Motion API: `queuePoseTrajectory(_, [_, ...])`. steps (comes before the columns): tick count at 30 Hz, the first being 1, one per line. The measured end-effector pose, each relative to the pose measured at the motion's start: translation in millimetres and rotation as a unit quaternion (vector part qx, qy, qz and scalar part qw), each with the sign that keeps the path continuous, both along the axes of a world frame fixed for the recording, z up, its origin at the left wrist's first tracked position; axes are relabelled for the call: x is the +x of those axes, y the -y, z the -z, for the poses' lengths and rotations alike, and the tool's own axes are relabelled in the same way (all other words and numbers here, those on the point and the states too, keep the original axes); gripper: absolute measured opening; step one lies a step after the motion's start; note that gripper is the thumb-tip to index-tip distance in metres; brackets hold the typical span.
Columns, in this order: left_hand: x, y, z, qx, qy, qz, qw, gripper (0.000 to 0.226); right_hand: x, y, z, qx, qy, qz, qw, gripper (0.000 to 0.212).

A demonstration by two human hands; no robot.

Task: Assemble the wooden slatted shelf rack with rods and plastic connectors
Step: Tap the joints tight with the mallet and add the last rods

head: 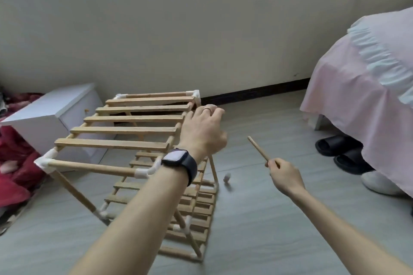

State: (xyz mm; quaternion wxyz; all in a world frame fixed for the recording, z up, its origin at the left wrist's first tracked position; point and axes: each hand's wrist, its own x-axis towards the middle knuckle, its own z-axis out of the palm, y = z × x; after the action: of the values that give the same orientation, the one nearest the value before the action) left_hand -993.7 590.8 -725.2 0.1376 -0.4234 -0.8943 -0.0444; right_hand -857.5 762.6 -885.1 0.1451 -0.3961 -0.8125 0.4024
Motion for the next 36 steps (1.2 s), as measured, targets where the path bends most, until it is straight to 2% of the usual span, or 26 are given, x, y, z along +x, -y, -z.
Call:
queuePoseTrajectory(2, [18.0, -29.6, 36.3, -0.012, 0.022, 0.057, 0.998, 0.049, 16.9, -3.7, 37.6, -0.025, 0.048, -0.008, 0.998, 0.034])
queuePoseTrajectory(4, [31.2, -51.7, 88.0, -0.068, 0.084, 0.061, 0.992, 0.042, 29.1, -6.7, 73.6, -0.048, 0.088, -0.019, 0.995, 0.034])
queuePoseTrajectory(8, [33.6, -69.7, 204.4, -0.189, 0.248, -0.013, 0.95, 0.049, 36.6, -15.7, 138.2, -0.066, 0.139, -0.033, 0.988, 0.029])
queuePoseTrajectory(13, [-10.2, -84.8, 313.4, -0.254, 0.324, -0.091, 0.906, 0.053, 11.2, -42.1, 204.1, -0.094, 0.171, -0.05, 0.979, 0.025])
queuePoseTrajectory(16, [-54.3, -107.3, 354.8, -0.28, 0.29, -0.114, 0.908, 0.051, -9.4, -57.8, 232.2, -0.13, 0.151, -0.046, 0.979, 0.016])
queuePoseTrajectory(17, [-70.6, -117.6, 365.9, -0.296, 0.239, -0.107, 0.919, 0.048, -15.1, -62.1, 239.5, -0.146, 0.126, -0.041, 0.98, 0.012])
queuePoseTrajectory(19, [-103.5, -137.9, 386.7, -0.348, 0.119, -0.092, 0.925, 0.046, -27.6, -69.9, 250.3, -0.186, 0.058, -0.019, 0.981, 0.017])
queuePoseTrajectory(21, [-134.2, -154.2, 407.3, -0.408, 0.05, -0.114, 0.905, 0.049, -37.8, -77.2, 255.8, -0.242, -0.023, 0.014, 0.97, 0.023])
queuePoseTrajectory(23, [-162.1, -167.6, 423.8, -0.474, 0.019, -0.172, 0.863, 0.052, -45.1, -83.0, 258.0, -0.281, -0.086, 0.021, 0.956, 0.026])
queuePoseTrajectory(25, [-185.6, -178.6, 435.2, -0.525, 0.035, -0.219, 0.822, 0.057, -52.5, -89.4, 258.2, -0.29, -0.123, 0.01, 0.949, 0.03])
queuePoseTrajectory(27, [-202.0, -185.6, 447.7, -0.523, 0.101, -0.252, 0.808, 0.065, -58.8, -97.1, 258.9, -0.292, -0.151, 0.023, 0.944, 0.026])
queuePoseTrajectory(29, [-215.0, -186.5, 459.6, -0.491, 0.159, -0.27, 0.813, 0.07, -62.7, -105.1, 258.8, -0.298, -0.167, 0.044, 0.939, 0.012])
queuePoseTrajectory(31, [-225.4, -181.8, 466.4, -0.461, 0.177, -0.265, 0.828, 0.064, -63.9, -112.3, 258.7, -0.314, -0.166, 0.057, 0.933, 0.009])
queuePoseTrajectory(34, [-226.8, -185.5, 462.0, -0.398, 0.151, -0.26, 0.867, 0.042, -62.1, -122.1, 259.5, -0.324, -0.155, 0.072, 0.931, 0.014])
queuePoseTrajectory(36, [-215.0, -195.9, 451.2, -0.323, 0.149, -0.217, 0.909, 0.036, -60.3, -125.0, 257.7, -0.313, -0.12, 0.068, 0.94, 0.02])
